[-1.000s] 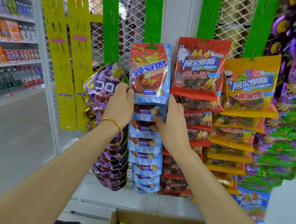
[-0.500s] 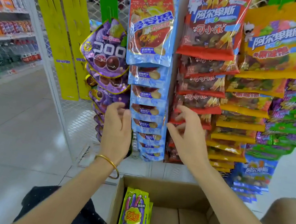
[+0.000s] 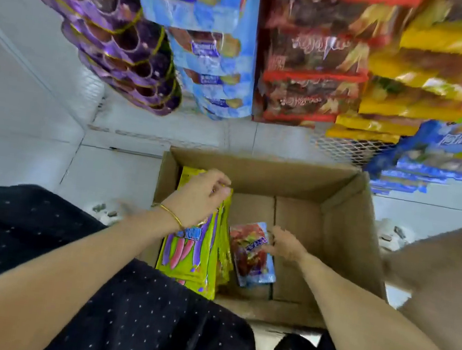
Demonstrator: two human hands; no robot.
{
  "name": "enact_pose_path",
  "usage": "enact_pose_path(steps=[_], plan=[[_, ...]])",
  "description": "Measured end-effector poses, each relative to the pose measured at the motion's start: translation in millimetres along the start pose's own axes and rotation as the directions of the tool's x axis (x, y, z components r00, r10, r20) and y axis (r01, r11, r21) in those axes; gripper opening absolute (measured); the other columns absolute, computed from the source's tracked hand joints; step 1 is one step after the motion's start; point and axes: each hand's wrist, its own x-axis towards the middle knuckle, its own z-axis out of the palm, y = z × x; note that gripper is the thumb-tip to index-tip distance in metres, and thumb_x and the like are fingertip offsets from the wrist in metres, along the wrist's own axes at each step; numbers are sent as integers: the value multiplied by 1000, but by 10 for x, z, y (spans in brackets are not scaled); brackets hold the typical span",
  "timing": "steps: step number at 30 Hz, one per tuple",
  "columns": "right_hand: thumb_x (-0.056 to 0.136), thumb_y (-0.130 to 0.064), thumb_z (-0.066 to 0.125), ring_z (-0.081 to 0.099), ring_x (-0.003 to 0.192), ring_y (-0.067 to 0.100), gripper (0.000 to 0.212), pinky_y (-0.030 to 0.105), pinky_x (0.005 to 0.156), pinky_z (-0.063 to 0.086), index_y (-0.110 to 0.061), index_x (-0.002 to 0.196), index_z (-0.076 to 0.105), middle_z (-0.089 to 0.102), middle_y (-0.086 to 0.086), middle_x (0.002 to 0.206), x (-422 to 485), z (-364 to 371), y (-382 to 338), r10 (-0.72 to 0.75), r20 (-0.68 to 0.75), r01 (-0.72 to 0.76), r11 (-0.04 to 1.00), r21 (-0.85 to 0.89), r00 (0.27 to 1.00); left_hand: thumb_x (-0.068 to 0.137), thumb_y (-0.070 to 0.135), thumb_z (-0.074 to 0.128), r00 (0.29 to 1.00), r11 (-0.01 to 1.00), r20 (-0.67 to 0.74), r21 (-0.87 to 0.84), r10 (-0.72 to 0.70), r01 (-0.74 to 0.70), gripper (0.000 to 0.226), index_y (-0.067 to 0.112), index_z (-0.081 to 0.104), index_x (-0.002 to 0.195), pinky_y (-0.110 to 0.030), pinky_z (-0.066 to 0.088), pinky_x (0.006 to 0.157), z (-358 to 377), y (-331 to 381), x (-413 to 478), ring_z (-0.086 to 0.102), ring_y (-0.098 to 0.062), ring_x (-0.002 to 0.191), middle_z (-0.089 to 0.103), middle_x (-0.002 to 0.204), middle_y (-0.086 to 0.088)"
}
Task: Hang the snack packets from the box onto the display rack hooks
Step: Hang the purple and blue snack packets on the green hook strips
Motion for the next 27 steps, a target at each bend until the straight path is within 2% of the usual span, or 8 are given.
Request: enact_pose_path(steps=[5, 9, 12, 14, 16, 22, 24, 27], plan=[[80, -29, 69, 40, 124, 30, 65, 37, 100, 34, -14, 135, 37, 46, 15, 128, 225, 152, 23, 41, 15, -42, 992, 119, 999, 97, 20, 43, 993, 992, 3, -33, -121, 121, 24, 13, 53, 117, -30, 52, 73, -2, -45, 72, 63, -14, 84, 57, 106, -3], [79, -28, 72, 44, 121, 36, 65, 44, 97, 40, -4, 125, 32, 40, 17, 129, 257, 412, 107, 333, -34, -309, 904, 294, 942, 97, 21, 42, 983, 983, 37, -35, -179, 180, 25, 14, 51, 119, -30, 52, 79, 34, -54, 58, 61, -12, 87, 57, 109, -1], [80, -24, 73, 52, 111, 31, 56, 39, 85, 43, -3, 115, 35, 48, 15, 117, 269, 553, 89, 426, -54, -363, 824, 434, 903, 98, 20, 41, 981, 982, 52, -23, -188, 190, 26, 11, 50, 121, -25, 51, 75, 47, -47, 51, 59, -5, 81, 57, 106, 0], [83, -21, 71, 58, 96, 26, 34, 33, 76, 44, -7, 97, 44, 54, 10, 101, 295, 570, 44, 401, -56, -317, 795, 517, 914, 98, 20, 41, 982, 982, 50, -16, -185, 186, 27, 12, 50, 122, -22, 52, 71, 44, -50, 50, 58, -1, 79, 56, 104, 2], [85, -19, 68, 61, 91, 25, 19, 29, 76, 46, -6, 94, 58, 64, 12, 101, 324, 608, 38, 366, -21, -294, 778, 555, 930, 98, 21, 40, 983, 984, 46, -14, -178, 178, 26, 12, 50, 121, -20, 52, 68, 42, -62, 47, 58, -1, 79, 57, 104, 1], [83, -18, 68, 66, 90, 28, 24, 35, 82, 53, 2, 97, 67, 69, 15, 98, 336, 536, 59, 301, 16, -257, 786, 563, 954, 98, 20, 40, 988, 988, 37, -24, -152, 153, 24, 12, 51, 119, -25, 53, 68, 36, -24, 57, 61, -11, 84, 56, 100, 1], [80, -18, 73, 66, 85, 26, 25, 36, 82, 54, 2, 93, 67, 69, 13, 93, 261, 333, 45, 260, 8, -212, 768, 605, 966, 97, 19, 42, 989, 990, 45, -20, -141, 142, 24, 11, 51, 118, -28, 52, 73, 44, -9, 80, 60, -13, 86, 57, 103, -1], [81, -9, 70, 66, 80, 27, 7, 38, 79, 55, -4, 83, 65, 69, 15, 90, -2, -115, -71, 109, 25, -90, 644, 760, 994, 94, 19, 50, 990, 991, 42, 30, -133, 132, 32, 10, 50, 124, -37, 48, 92, 61, 45, 118, 57, -21, 106, 55, 119, -7]])
